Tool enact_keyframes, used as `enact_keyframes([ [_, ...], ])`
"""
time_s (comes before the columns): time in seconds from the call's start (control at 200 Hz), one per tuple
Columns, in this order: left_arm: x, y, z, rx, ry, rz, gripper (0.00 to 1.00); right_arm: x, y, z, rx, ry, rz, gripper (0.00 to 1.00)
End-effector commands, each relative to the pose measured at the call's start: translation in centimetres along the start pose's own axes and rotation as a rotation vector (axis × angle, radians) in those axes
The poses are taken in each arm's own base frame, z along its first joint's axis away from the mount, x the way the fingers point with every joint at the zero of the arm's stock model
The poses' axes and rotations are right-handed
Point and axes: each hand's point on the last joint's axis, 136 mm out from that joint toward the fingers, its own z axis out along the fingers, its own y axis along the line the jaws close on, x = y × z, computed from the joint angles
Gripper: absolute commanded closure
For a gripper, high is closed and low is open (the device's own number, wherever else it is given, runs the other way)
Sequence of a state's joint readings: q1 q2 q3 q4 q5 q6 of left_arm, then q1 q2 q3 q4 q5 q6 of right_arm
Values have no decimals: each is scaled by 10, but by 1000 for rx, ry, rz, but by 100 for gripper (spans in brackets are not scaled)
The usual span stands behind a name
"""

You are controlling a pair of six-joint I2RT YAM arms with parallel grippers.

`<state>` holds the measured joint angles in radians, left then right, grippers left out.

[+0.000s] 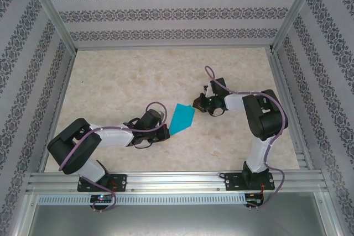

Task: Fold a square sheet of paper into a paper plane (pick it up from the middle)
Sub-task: Fourth fold the wing at the center of the table, then turn over the paper at the center of the table.

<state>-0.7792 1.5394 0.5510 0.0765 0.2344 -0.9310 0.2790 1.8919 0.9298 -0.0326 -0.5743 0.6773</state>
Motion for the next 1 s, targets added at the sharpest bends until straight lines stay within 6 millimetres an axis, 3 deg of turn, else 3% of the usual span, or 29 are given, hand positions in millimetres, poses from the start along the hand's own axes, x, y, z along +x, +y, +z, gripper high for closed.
enact_keyframes([
  [0.0,39,54,-2,-188,141,-30,100,-31,-15,-13,98,-101,-12,100],
  [0.16,17,21,-11,-109,79,10,95,-27,17,-39,45,-131,-51,99],
  [0.29,-12,-19,-28,-27,-8,49,75,-4,30,-50,34,-129,-64,81],
  [0.41,-35,-35,-44,-16,-107,74,61,25,34,-48,35,-101,-50,65],
  [0.659,-52,-38,-38,-31,-171,90,59,68,52,-31,-9,-54,-14,58],
  [0.994,-54,-15,-16,-109,-164,51,61,94,69,3,-29,2,15,59],
])
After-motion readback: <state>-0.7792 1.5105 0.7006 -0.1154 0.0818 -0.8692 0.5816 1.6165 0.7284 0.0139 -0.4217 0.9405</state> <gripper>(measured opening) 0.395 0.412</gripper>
